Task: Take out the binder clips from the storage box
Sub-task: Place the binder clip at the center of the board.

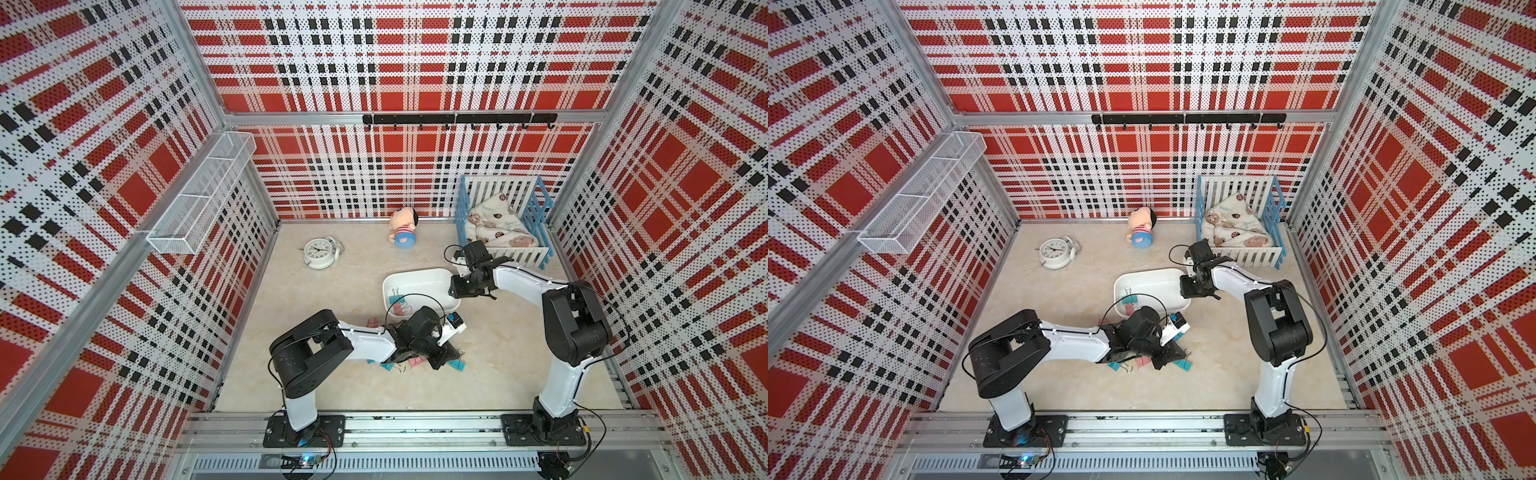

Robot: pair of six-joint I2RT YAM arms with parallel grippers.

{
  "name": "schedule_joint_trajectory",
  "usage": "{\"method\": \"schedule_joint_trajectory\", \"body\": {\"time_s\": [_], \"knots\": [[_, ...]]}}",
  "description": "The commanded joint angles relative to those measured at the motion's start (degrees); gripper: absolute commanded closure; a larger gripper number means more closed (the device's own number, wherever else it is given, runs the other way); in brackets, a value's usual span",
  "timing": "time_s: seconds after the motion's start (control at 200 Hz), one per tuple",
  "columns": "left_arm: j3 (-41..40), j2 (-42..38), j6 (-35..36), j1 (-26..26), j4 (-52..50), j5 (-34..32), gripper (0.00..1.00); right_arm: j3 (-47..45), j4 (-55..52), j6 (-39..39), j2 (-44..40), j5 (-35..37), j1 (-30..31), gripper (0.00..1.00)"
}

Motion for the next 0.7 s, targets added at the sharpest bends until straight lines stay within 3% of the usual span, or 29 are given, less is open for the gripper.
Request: {"method": "schedule_joint_trajectory", "body": {"time_s": [0.0, 0.306, 0.696], "knots": [[1.76, 1.50, 0.23, 1.22, 2.39, 2.14, 1.00, -0.76, 0.61, -0.32, -0.02, -0.06, -0.30, 0.65], [3.12, 3.90, 0.42, 2.52, 1.83, 3.71, 1.00, -0.72, 0.57, -0.23, -0.03, -0.01, -0.32, 0.65], [2.21, 2.99, 0.80, 3.19, 1.36, 4.70, 0.78, -0.30, 0.27, -0.15, 0.07, 0.19, -0.28, 0.65]]}}
